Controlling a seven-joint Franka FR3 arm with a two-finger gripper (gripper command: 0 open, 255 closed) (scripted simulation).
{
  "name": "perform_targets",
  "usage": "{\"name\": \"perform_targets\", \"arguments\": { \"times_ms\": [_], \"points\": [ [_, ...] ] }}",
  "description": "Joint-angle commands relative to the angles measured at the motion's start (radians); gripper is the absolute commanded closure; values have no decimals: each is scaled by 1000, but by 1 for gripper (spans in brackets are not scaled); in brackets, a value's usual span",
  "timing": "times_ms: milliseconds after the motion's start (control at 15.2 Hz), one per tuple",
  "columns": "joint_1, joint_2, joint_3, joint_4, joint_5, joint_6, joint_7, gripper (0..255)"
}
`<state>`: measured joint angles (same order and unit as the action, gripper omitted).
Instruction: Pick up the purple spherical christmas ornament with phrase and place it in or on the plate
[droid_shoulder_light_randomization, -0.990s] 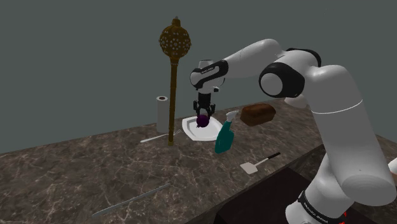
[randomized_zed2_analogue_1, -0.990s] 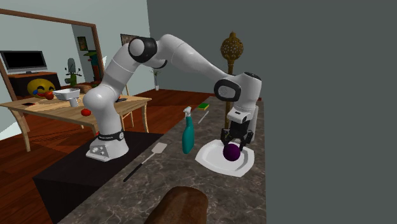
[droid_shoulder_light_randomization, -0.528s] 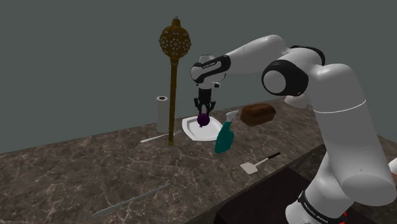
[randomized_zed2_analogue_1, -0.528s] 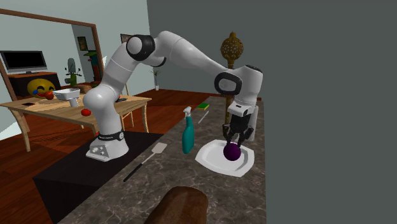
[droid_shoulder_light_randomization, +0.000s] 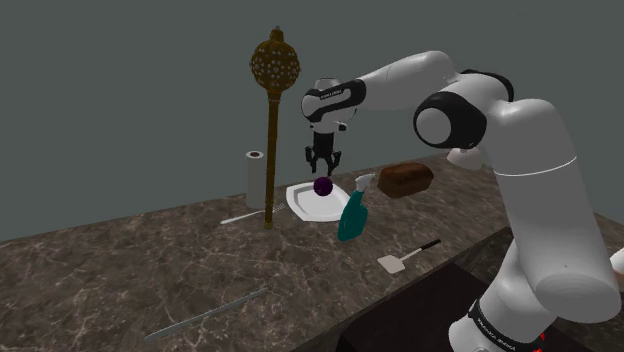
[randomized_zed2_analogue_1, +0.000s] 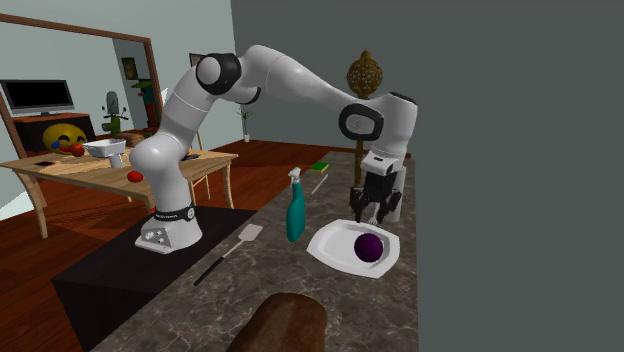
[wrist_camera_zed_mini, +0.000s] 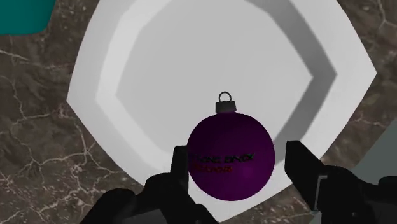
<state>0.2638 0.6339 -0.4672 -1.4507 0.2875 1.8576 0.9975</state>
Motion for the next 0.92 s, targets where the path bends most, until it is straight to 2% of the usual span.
{"name": "perform_targets", "arguments": {
  "times_ms": [0,66,132,198,660,858],
  "points": [
    [-113,60,71,115,6,-86,-357,0],
    [-185,127,119,235,3,-164,-547,0],
    [-254,221,166,399,-5,-262,-726,0],
    [-275,254,182,458,-11,-295,-773,0],
    [-250,226,181,307,-8,-176,-788,0],
    [-250,226,181,307,-8,-176,-788,0]
  ]
}}
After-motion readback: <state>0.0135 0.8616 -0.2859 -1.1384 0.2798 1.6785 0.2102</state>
